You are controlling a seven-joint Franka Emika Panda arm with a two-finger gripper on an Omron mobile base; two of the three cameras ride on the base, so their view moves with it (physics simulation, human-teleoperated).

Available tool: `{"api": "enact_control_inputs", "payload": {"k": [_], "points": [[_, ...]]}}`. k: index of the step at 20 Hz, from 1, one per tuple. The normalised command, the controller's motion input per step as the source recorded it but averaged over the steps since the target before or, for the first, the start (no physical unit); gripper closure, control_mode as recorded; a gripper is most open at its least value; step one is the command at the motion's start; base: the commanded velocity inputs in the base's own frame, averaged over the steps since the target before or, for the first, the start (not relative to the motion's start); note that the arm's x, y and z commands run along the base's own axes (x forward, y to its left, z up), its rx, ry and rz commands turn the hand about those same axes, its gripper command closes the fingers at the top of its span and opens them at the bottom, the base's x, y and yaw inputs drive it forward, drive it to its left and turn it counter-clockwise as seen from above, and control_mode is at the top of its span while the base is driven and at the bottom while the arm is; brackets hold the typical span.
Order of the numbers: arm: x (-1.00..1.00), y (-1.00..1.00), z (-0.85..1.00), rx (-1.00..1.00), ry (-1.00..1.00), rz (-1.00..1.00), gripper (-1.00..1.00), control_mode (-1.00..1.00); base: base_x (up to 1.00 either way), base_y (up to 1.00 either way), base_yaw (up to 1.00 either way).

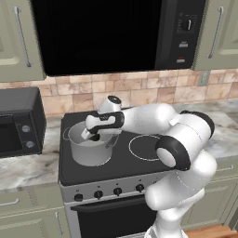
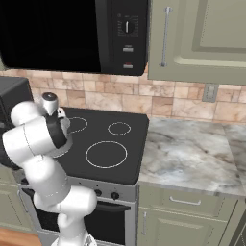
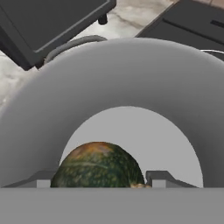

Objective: Turn on the burner for the pot on the stove. Wait thirty seconds for the pot to heat up. Then add the squash to the pot.

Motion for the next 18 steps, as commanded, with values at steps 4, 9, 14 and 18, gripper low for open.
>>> {"api": "enact_control_inputs", "payload": {"k": [4, 9, 14, 18], "points": [[0.28, 0.07, -0.19, -0.01, 0.00, 0.00, 1.00, -1.00, 0.00, 0.00, 0.00], [0.28, 0.11, -0.15, 0.00, 0.03, 0.00, 1.00, -1.00, 0.00, 0.00, 0.00], [0.21, 0.10, -0.07, 0.00, 0.02, 0.00, 1.00, -1.00, 0.00, 0.00, 0.00], [0.19, 0.05, -0.03, 0.00, 0.03, -0.01, 1.00, -1.00, 0.00, 0.00, 0.00]]}}
